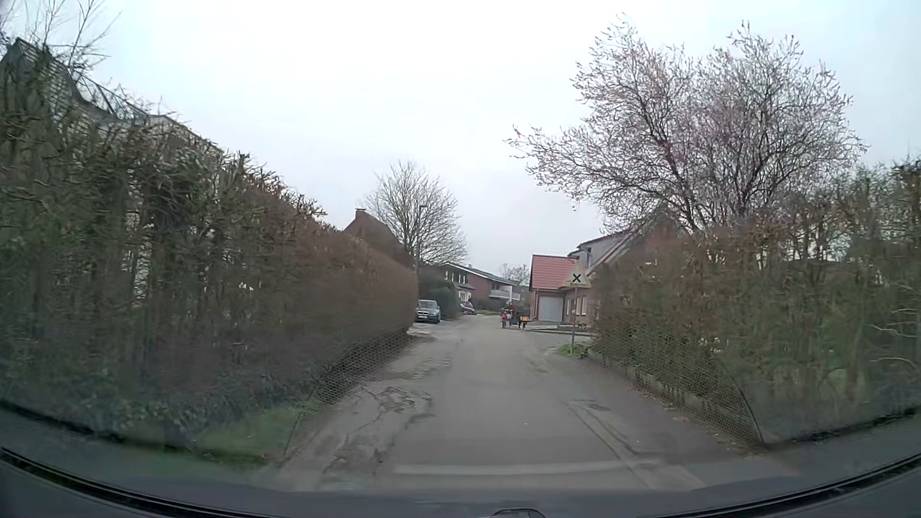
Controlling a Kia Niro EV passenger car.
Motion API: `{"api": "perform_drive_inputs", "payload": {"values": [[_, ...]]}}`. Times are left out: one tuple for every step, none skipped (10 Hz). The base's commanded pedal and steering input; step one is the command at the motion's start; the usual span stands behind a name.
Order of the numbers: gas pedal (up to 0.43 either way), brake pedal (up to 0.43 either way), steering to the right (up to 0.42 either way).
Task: Follow the waypoints while adhering to traffic rules and regulations
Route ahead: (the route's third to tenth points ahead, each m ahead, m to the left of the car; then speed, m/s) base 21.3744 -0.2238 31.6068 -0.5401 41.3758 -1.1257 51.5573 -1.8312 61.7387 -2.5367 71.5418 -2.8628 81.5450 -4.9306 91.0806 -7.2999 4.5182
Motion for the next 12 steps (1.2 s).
{"api": "perform_drive_inputs", "payload": {"values": [[0.138, 0.0, -0.018], [0.138, 0.0, -0.018], [0.138, 0.0, -0.018], [0.138, 0.0, -0.018], [0.138, 0.0, -0.017], [0.138, 0.0, -0.015], [0.138, 0.0, -0.005], [0.138, 0.0, 0.003], [0.138, 0.0, 0.004], [0.138, 0.0, 0.004], [0.138, 0.0, 0.006], [0.138, 0.0, 0.013]]}}
